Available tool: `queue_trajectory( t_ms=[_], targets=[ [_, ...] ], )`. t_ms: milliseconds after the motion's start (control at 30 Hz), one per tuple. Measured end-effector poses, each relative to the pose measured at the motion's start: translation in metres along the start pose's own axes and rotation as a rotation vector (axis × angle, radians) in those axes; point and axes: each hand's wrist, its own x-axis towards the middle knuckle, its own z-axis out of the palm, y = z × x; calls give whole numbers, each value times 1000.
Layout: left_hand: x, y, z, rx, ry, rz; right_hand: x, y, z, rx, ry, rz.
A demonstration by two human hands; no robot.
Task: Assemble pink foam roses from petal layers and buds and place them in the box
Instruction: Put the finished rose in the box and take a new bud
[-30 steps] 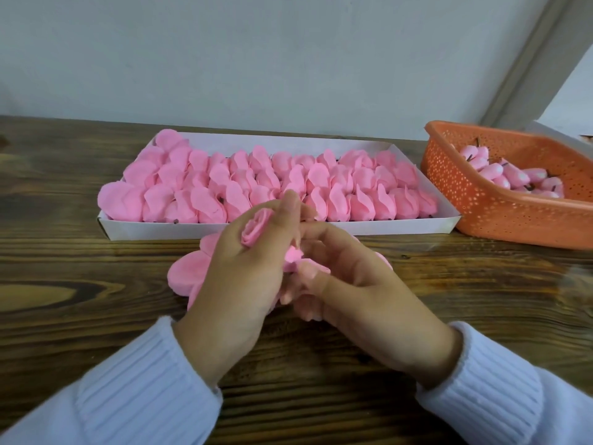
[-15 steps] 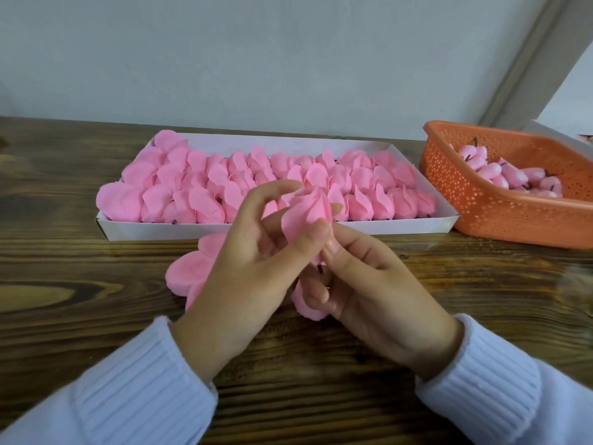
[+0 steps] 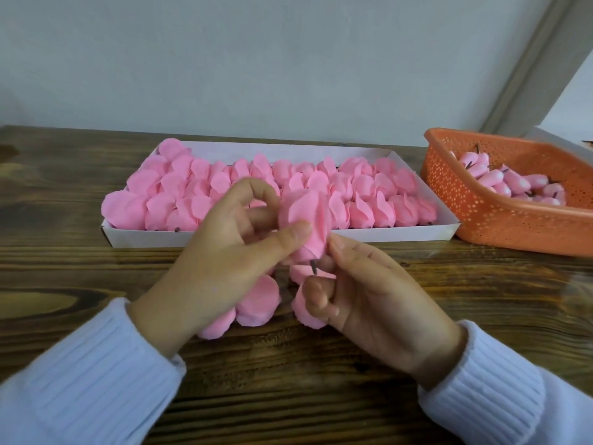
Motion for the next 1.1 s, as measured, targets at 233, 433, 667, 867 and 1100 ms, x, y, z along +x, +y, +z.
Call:
queue_trajectory(
  t_ms=[233, 433, 667, 867, 1100],
  targets=[
    [81, 37, -78, 288, 244, 158, -1, -6, -4, 34, 155, -148],
    [162, 15, -149, 838, 359, 61, -2, -3, 0, -47, 117, -123],
    [183, -35, -169, 1047, 305, -52, -1, -2, -5, -120, 32, -114],
    [188, -58, -176, 1234, 117, -138, 3, 0, -11, -154, 19, -83],
    [189, -56, -187, 1278, 122, -131, 3, -1, -13, -177, -10, -45]
  ],
)
